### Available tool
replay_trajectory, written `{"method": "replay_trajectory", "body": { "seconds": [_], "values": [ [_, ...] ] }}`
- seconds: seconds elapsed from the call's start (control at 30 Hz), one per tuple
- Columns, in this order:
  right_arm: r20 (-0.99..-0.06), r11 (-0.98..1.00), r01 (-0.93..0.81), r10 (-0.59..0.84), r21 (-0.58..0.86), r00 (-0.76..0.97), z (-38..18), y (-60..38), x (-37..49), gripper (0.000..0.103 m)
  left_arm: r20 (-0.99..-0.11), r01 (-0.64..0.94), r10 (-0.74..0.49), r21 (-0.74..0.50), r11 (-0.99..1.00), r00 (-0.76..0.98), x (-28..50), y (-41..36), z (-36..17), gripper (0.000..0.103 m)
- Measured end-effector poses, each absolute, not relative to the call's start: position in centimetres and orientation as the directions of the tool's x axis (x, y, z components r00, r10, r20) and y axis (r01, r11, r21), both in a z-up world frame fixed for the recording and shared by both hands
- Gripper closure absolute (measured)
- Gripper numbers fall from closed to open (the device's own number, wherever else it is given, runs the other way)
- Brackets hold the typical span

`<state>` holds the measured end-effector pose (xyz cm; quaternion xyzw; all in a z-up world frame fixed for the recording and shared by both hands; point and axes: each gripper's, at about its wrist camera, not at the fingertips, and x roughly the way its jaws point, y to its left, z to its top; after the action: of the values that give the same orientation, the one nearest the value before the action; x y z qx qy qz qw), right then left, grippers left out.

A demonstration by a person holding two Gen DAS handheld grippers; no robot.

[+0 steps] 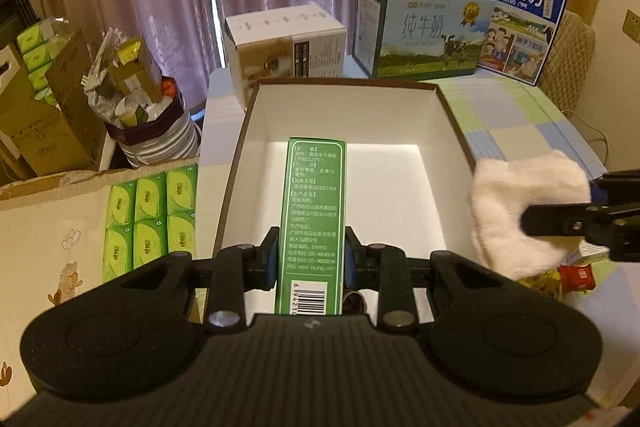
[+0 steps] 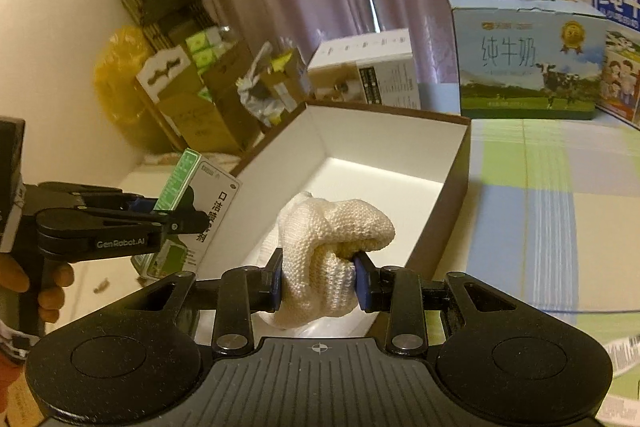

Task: Organize objects
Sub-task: 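Carry the green box and white towel into the open box with both tools, then open both tools to drop the green box and towel in the box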

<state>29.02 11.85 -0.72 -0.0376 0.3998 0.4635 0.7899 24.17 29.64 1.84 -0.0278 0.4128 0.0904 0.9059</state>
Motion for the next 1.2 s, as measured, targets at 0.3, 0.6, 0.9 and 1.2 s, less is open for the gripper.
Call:
{"method": "replay_trajectory", "body": {
  "seconds": [0.3,0.6,0.9,1.2],
  "values": [
    [-0.725,0.595,-0.771,0.632,0.226,0.275,-2.7,15.3,30.9,0.072,-0.797,-0.164,0.109,0.013,0.986,0.595,27.9,31.5,-1.0,0.077],
    [-0.762,0.623,-0.761,0.578,0.181,0.292,-4.0,16.9,32.5,0.072,-0.831,-0.148,0.09,0.01,0.989,0.549,31.0,32.7,-3.5,0.077],
    [-0.778,0.629,-0.761,0.554,0.158,0.296,-4.6,17.6,33.3,0.072,-0.843,-0.139,0.088,0.016,0.99,0.53,32.6,33.2,-5.3,0.077],
    [-0.782,0.636,-0.759,0.543,0.143,0.308,-4.9,17.7,33.5,0.071,-0.843,-0.14,0.09,0.017,0.99,0.53,32.5,33.2,-5.2,0.075]
  ]
}}
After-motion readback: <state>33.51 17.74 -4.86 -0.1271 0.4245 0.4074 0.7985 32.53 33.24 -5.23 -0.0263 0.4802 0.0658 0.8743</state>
